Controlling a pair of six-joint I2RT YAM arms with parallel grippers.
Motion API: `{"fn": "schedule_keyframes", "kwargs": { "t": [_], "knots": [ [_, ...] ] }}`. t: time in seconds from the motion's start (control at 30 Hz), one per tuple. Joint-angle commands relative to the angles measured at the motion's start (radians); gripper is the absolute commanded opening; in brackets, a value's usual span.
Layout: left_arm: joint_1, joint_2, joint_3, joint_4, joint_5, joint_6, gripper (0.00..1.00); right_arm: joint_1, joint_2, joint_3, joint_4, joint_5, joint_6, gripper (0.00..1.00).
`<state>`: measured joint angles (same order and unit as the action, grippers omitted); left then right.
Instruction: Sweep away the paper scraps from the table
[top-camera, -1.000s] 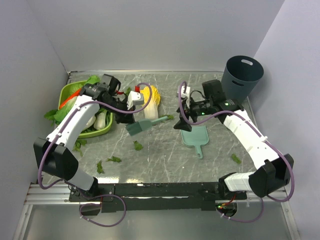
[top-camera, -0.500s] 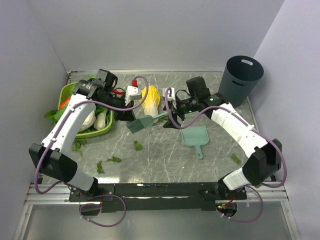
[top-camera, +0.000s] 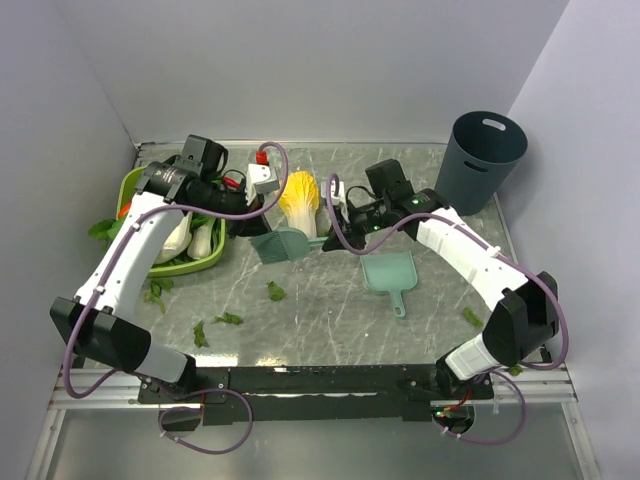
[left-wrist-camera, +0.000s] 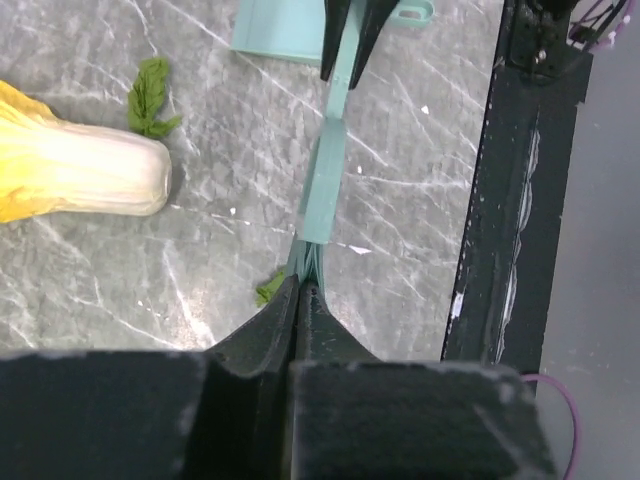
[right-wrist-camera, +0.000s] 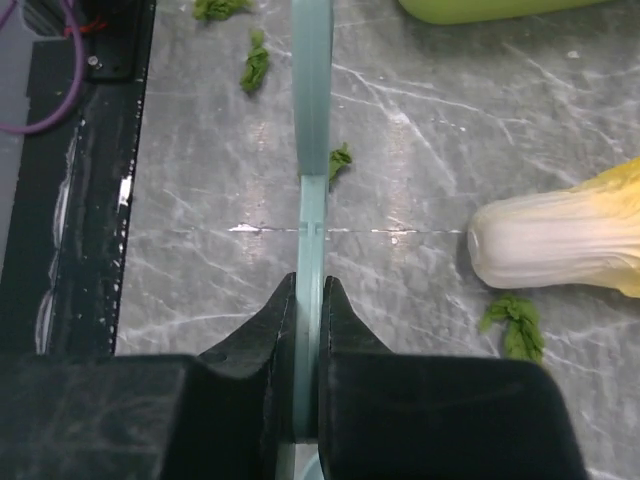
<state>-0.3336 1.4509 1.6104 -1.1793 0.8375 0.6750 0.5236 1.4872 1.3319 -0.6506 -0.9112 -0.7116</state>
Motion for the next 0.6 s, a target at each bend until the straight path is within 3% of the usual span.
{"fn": "schedule_keyframes", "kwargs": {
  "t": [0.0, 0.03, 0.1, 0.2, 0.4, 0.57],
  "knots": [
    [-0.012, -0.024, 0.019, 0.084, 0.091, -0.089, 0.09, -0.013, -0.090, -0.033, -0.006, -0.002, 0.023, 0.00],
    [-0.012, -0.032, 0.005, 0.111, 0.091, -0.112, 0.29, -0.014, -0.100, -0.028, -0.026, -0.003, 0.021, 0.00],
    [-0.010, -0.059, -0.015, 0.196, 0.094, -0.170, 0.53, -0.023, -0.114, -0.007, -0.128, -0.009, 0.002, 0.00],
    [-0.008, -0.099, -0.059, 0.326, 0.112, -0.257, 0.67, -0.040, -0.113, 0.056, -0.240, -0.012, -0.029, 0.00],
    [-0.010, -0.055, -0.046, 0.356, 0.185, -0.288, 0.83, -0.091, -0.093, 0.144, -0.357, -0.032, 0.038, 0.00],
    [-0.022, -0.069, -0.105, 0.484, 0.172, -0.347, 0.84, -0.100, -0.071, 0.204, -0.414, -0.041, 0.018, 0.00]
  ]
}}
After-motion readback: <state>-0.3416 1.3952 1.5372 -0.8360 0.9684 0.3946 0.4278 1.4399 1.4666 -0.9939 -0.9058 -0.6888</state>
